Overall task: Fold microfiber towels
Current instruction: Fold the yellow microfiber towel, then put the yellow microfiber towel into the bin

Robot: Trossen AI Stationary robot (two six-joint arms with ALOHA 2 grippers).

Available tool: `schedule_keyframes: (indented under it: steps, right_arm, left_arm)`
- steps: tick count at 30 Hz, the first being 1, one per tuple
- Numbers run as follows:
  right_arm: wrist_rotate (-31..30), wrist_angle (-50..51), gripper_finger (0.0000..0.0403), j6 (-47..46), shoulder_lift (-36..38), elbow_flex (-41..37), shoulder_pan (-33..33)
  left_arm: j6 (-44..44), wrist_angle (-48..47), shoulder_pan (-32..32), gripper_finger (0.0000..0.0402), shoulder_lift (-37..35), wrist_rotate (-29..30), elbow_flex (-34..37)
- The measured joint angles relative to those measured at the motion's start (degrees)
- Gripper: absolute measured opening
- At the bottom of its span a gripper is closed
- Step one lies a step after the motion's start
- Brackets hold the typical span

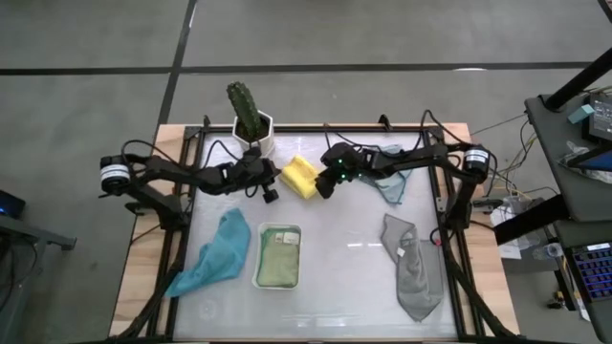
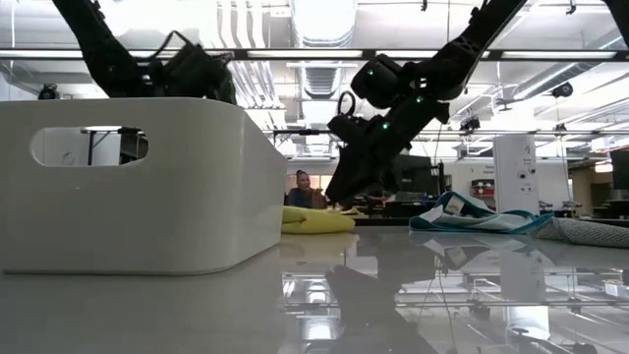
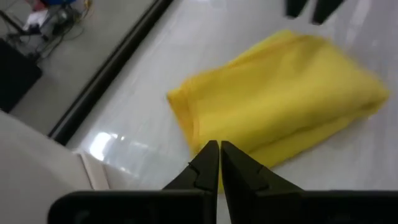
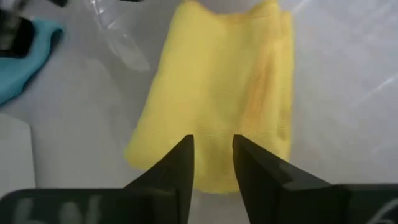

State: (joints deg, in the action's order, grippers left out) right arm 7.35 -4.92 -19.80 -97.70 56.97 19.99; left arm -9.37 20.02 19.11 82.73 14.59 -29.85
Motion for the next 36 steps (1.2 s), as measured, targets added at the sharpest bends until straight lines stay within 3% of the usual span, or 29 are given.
schedule_keyframes:
  steps: [7,12,14,21,24,28,36]
  right_arm:
    - [1.24,2.98,0.0123,1.51,3.16,0.04,3.06]
    - [10.56,3.11,0.0129,-0.11,2.27,0.72,6.94]
    - [11.64,3.15,0.0130,-0.13,1.38,1.51,8.15]
    - [12.79,4.58,0.0130,2.12,-4.01,8.71,8.92]
    - [12.57,8.38,0.0130,6.29,-6.36,12.88,8.94]
    - [12.32,11.11,0.0130,10.67,-6.56,15.84,8.94]
    - [12.27,15.41,0.0129,12.55,-4.68,15.65,8.94]
  left_arm:
    - [0.22,-0.12,-0.91,0.0003,-2.75,-1.67,0.40]
    - [2.94,-0.06,-0.95,0.0003,-2.81,-2.34,0.50]
    - [3.06,-0.04,-1.10,0.0003,-2.67,-2.73,0.59]
    - [7.41,-0.12,-1.28,0.0003,-1.30,-3.55,0.76]
    - [5.09,0.06,-1.42,0.0007,-1.35,-3.88,0.76]
    - [-5.53,0.02,-2.37,0.0046,-1.46,-5.44,-0.58]
    - [-16.99,-9.31,-3.58,0.0196,2.08,-6.09,-8.70]
